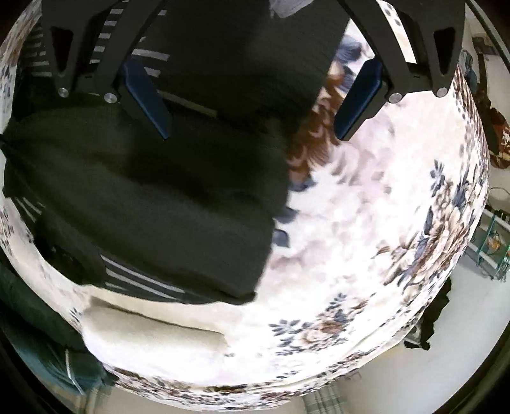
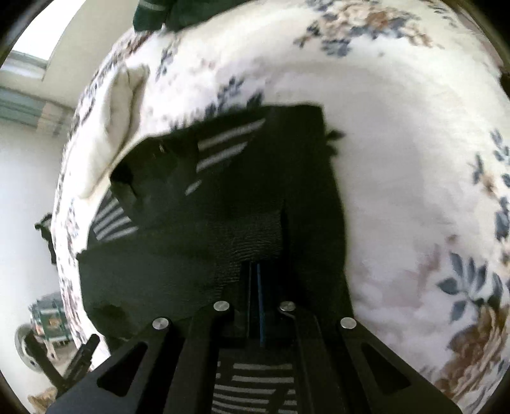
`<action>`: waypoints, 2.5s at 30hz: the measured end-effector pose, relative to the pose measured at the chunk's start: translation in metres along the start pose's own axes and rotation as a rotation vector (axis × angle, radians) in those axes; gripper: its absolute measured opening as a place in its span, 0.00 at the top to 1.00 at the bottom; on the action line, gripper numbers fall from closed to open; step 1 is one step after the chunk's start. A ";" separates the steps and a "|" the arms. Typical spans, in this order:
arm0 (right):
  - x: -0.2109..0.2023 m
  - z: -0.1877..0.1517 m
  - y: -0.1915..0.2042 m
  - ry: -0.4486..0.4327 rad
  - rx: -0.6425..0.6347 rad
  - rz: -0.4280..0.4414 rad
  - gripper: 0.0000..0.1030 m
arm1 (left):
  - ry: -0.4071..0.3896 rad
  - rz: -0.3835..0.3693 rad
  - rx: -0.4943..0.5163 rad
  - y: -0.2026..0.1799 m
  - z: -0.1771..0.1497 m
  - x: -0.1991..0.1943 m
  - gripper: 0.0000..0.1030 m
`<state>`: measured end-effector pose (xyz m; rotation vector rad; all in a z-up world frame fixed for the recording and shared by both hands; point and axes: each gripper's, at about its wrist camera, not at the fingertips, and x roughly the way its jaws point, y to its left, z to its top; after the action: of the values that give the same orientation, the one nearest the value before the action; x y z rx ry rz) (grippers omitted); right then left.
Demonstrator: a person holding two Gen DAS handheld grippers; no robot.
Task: Fold small clothes
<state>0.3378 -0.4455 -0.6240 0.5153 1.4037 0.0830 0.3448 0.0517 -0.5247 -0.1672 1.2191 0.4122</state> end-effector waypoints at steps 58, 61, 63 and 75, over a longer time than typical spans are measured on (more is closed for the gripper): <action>0.192 0.047 0.373 0.423 -0.540 0.108 0.91 | 0.034 -0.500 -0.310 0.113 0.005 0.056 0.86; 0.186 0.051 0.373 0.433 -0.540 0.116 0.55 | 0.052 -0.550 -0.345 0.116 0.019 0.071 0.53; 0.187 0.053 0.373 0.432 -0.535 0.125 0.53 | 0.044 -0.587 -0.353 0.112 0.029 0.081 0.51; 0.223 0.043 0.378 0.424 -0.435 0.129 0.95 | 0.054 -0.599 -0.308 0.106 0.019 0.091 0.99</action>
<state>0.5121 -0.0437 -0.6771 0.2283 1.7010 0.6183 0.3454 0.1746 -0.5935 -0.7895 1.0908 0.0662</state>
